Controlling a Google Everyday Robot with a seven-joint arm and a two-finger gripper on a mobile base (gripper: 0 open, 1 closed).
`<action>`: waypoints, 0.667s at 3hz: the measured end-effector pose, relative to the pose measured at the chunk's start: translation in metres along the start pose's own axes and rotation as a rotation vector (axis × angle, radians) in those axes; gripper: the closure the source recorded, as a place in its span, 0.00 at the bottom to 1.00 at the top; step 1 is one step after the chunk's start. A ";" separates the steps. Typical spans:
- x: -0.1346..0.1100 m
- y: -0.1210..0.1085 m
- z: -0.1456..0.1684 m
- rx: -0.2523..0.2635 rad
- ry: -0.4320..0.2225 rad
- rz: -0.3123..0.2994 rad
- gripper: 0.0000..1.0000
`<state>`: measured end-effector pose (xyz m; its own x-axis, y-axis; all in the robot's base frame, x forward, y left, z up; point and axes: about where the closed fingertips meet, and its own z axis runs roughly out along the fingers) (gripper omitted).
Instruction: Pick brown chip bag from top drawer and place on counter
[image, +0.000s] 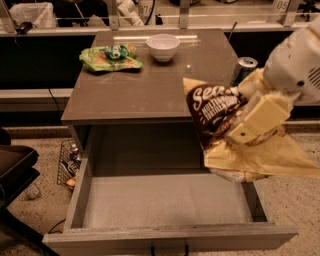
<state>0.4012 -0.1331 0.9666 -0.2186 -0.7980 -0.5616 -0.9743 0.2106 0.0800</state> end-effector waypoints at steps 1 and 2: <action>-0.045 -0.001 -0.025 0.078 -0.023 -0.057 1.00; -0.052 -0.007 -0.024 0.085 -0.027 -0.068 1.00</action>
Offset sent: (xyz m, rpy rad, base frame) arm 0.0063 0.0163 0.0361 -0.0024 -0.0711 0.0044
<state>0.4179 -0.1065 1.0149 -0.1499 -0.7968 -0.5853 -0.9784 0.2049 -0.0284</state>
